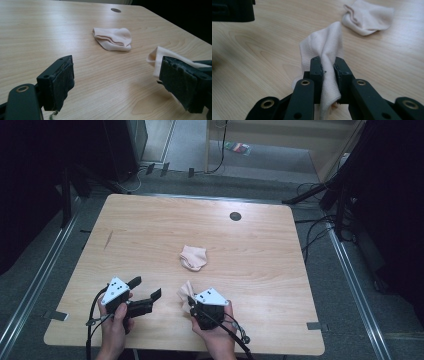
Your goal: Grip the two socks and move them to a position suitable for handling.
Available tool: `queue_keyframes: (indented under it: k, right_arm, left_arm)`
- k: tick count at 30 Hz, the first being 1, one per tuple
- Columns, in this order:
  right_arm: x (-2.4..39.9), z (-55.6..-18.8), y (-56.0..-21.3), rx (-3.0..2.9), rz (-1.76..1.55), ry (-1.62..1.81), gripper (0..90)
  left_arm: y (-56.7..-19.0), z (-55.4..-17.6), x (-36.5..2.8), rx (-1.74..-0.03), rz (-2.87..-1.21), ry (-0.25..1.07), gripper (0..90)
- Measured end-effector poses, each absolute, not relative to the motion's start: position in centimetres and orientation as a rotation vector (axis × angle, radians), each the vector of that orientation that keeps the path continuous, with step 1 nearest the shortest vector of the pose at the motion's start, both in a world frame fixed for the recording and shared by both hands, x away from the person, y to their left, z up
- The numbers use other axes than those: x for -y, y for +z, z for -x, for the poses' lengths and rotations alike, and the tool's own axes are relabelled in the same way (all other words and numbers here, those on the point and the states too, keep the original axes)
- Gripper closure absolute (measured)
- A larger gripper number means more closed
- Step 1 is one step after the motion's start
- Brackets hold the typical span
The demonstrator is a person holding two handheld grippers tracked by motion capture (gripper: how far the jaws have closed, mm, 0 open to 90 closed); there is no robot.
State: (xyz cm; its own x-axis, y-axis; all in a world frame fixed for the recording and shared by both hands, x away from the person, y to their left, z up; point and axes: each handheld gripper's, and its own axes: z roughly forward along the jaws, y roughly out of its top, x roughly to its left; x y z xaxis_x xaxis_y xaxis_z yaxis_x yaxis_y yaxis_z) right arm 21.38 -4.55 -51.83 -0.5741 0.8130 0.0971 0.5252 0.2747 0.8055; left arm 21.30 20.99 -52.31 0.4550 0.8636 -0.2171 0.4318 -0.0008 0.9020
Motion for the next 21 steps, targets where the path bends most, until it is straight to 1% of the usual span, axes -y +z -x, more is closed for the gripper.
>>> queue_keyframes:
  k: [1, 2, 3, 4, 6, 7, 8, 9, 10, 11, 12, 15, 16, 21]
  right_arm:
    - [4.5, -21.4, -51.8, -2.216, -1.219, 1.201, 78.1]
    - [4.4, -21.4, -52.1, -2.219, -1.223, 1.204, 73.3]
    - [4.4, -21.5, -52.4, -2.229, -1.231, 1.226, 63.6]
    - [4.5, -21.5, -52.2, -2.21, -1.231, 1.252, 51.0]
    - [4.6, -21.4, -52.0, -2.194, -1.234, 1.255, 49.4]
    - [4.9, -21.3, -51.6, -2.17, -1.226, 1.27, 50.2]
    - [5.0, -20.9, -51.1, -2.177, -1.207, 1.311, 57.3]
    - [5.0, -20.9, -51.1, -2.177, -1.207, 1.311, 57.3]
    - [4.3, -20.3, -51.3, -2.243, -1.16, 1.318, 64.4]
    - [4.3, -20.3, -51.3, -2.243, -1.16, 1.318, 64.4]
    - [3.2, -19.6, -51.9, -2.315, -1.102, 1.301, 67.5]
    - [2.0, -19.2, -52.6, -2.374, -1.052, 1.272, 68.7]
    - [1.0, -19.1, -53.4, -2.408, -1.025, 1.22, 66.6]
    - [0.4, -19.1, -54.5, -2.414, -1.025, 1.145, 64.1]
  left_arm:
    - [-52.3, -21.3, -21.0, -1.148, -1.621, 0.498, 13.2]
    - [-52.4, -21.3, -21.0, -1.151, -1.629, 0.504, 13.2]
    - [-52.4, -21.3, -21.1, -1.155, -1.629, 0.508, 13.2]
    - [-52.3, -21.3, -21.2, -1.157, -1.621, 0.514, 13.3]
    - [-52.2, -21.3, -21.4, -1.158, -1.617, 0.521, 13.4]
    - [-52.2, -21.3, -21.5, -1.163, -1.61, 0.523, 13.4]
    - [-52.1, -21.3, -21.7, -1.169, -1.604, 0.525, 13.5]
    - [-52.1, -21.3, -21.7, -1.169, -1.604, 0.525, 13.5]
    - [-52.2, -21.4, -21.9, -1.174, -1.602, 0.527, 13.6]
    - [-52.2, -21.4, -21.9, -1.174, -1.602, 0.527, 13.6]
    - [-52.2, -21.4, -21.9, -1.176, -1.605, 0.526, 13.6]
    - [-52.2, -21.4, -21.9, -1.176, -1.606, 0.527, 13.5]
    - [-52.2, -21.4, -21.8, -1.174, -1.607, 0.525, 13.5]
    - [-52.3, -21.4, -21.8, -1.176, -1.61, 0.515, 13.6]
